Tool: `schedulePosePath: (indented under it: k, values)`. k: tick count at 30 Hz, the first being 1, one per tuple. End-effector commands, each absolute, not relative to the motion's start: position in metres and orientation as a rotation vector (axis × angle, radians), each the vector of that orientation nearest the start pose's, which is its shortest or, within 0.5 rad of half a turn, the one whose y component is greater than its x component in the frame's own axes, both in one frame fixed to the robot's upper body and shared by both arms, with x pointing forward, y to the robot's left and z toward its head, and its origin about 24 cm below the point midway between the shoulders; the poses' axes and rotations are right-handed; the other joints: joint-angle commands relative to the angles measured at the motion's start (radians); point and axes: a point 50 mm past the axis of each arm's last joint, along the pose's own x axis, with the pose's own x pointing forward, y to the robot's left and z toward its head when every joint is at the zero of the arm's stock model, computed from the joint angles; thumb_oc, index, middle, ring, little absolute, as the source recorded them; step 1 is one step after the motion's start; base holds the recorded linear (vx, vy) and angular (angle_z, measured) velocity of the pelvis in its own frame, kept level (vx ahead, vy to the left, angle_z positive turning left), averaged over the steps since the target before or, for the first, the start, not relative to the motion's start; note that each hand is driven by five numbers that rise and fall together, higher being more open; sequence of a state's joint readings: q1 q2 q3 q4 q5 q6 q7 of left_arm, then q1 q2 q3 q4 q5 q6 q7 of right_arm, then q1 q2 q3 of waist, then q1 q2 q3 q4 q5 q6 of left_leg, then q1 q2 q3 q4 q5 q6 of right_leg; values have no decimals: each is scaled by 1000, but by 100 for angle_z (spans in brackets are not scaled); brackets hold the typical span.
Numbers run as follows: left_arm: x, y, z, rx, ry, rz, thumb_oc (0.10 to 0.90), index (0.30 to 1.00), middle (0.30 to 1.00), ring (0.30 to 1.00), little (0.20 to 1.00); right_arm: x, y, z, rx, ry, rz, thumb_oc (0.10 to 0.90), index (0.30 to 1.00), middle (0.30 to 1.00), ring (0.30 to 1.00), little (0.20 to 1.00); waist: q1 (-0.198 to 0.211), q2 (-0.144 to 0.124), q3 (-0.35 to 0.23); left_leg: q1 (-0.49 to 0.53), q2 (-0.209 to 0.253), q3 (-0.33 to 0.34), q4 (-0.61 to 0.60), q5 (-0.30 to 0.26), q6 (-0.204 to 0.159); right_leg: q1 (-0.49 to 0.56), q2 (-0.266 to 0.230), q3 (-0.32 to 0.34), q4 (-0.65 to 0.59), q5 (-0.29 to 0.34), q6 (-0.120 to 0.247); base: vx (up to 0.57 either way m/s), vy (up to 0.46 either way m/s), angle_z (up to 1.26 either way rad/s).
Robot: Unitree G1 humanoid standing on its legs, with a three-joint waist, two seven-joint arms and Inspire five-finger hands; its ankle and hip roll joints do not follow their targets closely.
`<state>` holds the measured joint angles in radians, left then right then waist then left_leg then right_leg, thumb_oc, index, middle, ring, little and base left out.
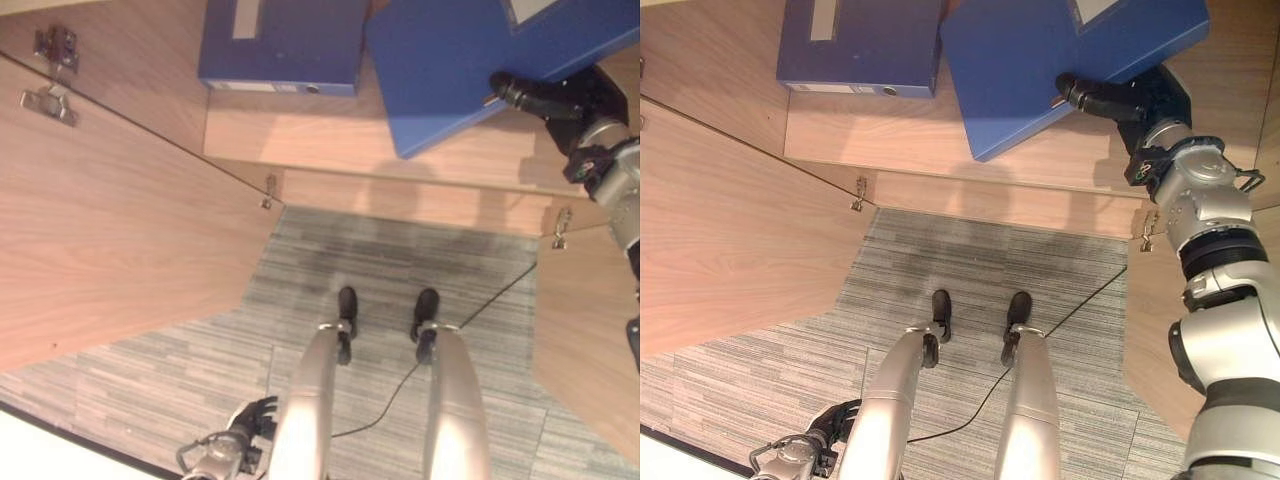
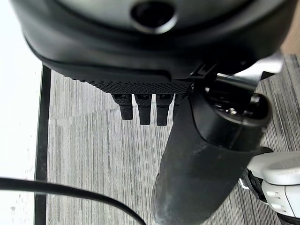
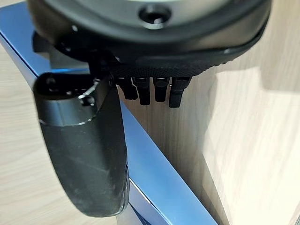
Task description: Put the empty folder in the office cabinet
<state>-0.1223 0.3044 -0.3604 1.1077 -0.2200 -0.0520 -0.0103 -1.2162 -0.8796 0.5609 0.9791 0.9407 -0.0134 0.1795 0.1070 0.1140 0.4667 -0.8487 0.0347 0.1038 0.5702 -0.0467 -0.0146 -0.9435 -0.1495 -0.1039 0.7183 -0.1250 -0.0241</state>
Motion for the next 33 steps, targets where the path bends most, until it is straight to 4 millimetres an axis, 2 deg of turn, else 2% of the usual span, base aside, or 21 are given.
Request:
schedulePosePath:
  k: [1,4,7,11,15,18,19,20,23,28,33]
  values:
    - [111,274,-141,394,1128,34,800,900,900,900,900,396,-272,206,-272,72,58,800,900,900,900,900,46,-9,40,-18,-39,31,-27,-41,35,92,-16,-26,-9,-62,18,0,0,0]
    - [112,272,-142,379,1130,55,800,900,900,900,900,404,-262,212,27,-30,7,800,900,900,900,900,51,1,40,-12,-41,31,-26,-46,37,99,-13,-22,-10,-65,19,0,0,0]
    - [113,269,-143,364,1127,77,800,900,900,900,900,413,-240,231,368,-167,-7,800,900,900,900,900,59,14,37,-6,-44,35,-26,-55,39,105,-9,-17,-15,-67,22,15,8,-4]
    - [116,258,-145,335,1105,102,800,900,900,900,900,417,-225,256,857,-368,-53,800,900,900,900,900,73,47,27,1,-55,33,-26,-67,45,111,-8,-11,-13,-77,27,33,17,-3]
    - [120,250,-145,352,1081,112,800,900,900,900,900,416,-206,243,1260,-443,-87,800,900,900,900,900,85,80,13,5,-69,30,-28,-75,48,113,-13,-8,-7,-86,36,30,29,4]
    - [120,248,-146,363,1076,125,800,900,900,900,900,414,-193,241,1419,-492,-101,800,900,900,900,900,93,97,2,9,-78,27,-34,-77,51,112,-16,-6,-4,-89,41,22,23,7]
    - [120,248,-146,364,1076,126,800,900,900,900,900,414,-193,241,1421,-493,-103,800,900,900,900,900,93,96,1,9,-79,26,-35,-77,51,113,-16,-7,-5,-89,41,25,9,5]
    - [120,247,-146,373,1078,135,800,900,900,900,900,410,-189,239,1537,-533,-141,800,900,900,900,900,97,108,-5,8,-84,22,-34,-78,53,113,-18,-4,1,-92,45,22,19,12]
    - [119,245,-147,393,1085,133,800,900,900,900,900,404,-185,249,1642,-606,-173,800,900,900,900,900,101,124,-15,7,-92,21,-30,-81,55,109,-21,1,9,-94,49,19,21,16]
    - [116,240,-149,414,1096,118,800,900,900,900,900,390,-175,269,1717,-700,-227,800,900,900,900,900,105,137,-28,4,-99,22,-27,-84,57,98,-26,11,23,-93,55,13,21,10]
    - [114,235,-151,422,1099,97,800,900,900,900,900,374,-154,292,1716,-750,-150,800,900,900,900,900,106,148,-33,7,-103,23,-34,-80,58,96,-29,18,26,-91,56,1,4,1]
